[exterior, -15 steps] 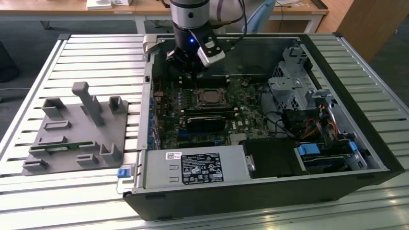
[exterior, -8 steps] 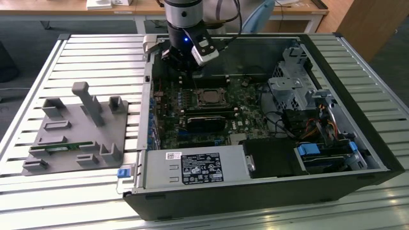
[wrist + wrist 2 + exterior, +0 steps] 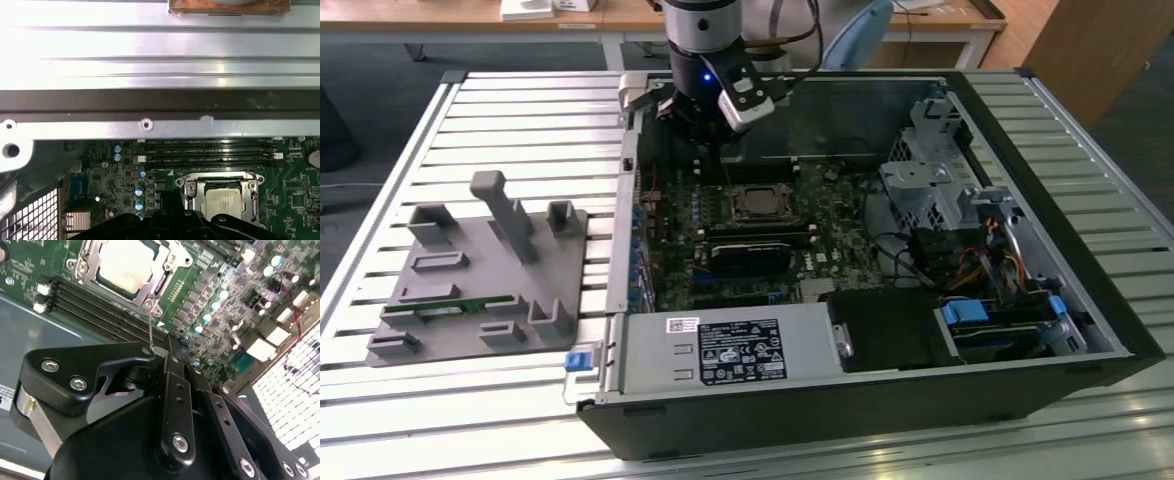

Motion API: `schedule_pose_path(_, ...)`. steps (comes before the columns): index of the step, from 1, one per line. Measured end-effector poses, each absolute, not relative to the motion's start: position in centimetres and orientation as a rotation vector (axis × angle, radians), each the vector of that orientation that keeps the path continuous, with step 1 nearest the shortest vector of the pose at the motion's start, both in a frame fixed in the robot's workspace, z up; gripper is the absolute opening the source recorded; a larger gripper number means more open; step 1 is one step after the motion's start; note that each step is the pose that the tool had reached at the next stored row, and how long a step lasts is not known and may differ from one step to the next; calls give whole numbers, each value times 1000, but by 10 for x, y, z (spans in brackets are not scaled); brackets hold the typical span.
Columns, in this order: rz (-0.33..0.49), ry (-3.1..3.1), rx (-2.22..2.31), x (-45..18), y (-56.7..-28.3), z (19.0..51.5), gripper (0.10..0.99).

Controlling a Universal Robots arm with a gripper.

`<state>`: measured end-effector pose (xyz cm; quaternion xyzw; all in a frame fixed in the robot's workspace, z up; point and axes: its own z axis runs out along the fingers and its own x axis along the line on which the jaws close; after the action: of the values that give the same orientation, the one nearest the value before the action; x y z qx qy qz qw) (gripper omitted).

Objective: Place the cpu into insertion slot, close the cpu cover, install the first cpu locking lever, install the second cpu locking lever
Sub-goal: 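Install the first cpu locking lever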

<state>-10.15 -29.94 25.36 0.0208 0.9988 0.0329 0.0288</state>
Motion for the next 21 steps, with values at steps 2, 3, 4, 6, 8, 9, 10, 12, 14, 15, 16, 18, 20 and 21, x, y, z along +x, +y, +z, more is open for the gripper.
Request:
schedule_pose_path(2,101,3083,64,-102,-297,253,106)
schedule_pose_path(3,101,3083,64,-102,-295,253,106)
schedule_pose_path(4,101,3084,65,-101,-295,253,106)
schedule_pose_path(6,101,3091,65,-99,-294,253,106)
schedule_pose_path(8,101,3099,66,-94,-294,253,106)
schedule_pose_path(9,101,3103,66,-90,-294,253,106)
schedule_pose_path(10,101,3107,66,-87,-294,253,106)
schedule_pose_path(12,101,3109,66,-86,-294,253,106)
schedule_pose_path(14,101,3109,66,-85,-294,252,106)
schedule_pose_path(15,101,3109,66,-85,-294,252,106)
schedule_pose_path(16,101,3109,66,-85,-294,252,106)
schedule_pose_path(18,101,3109,66,-85,-294,252,106)
schedule_pose_path(20,101,3109,66,-85,-294,252,106)
schedule_pose_path(21,101,3109,66,-85,-294,252,106)
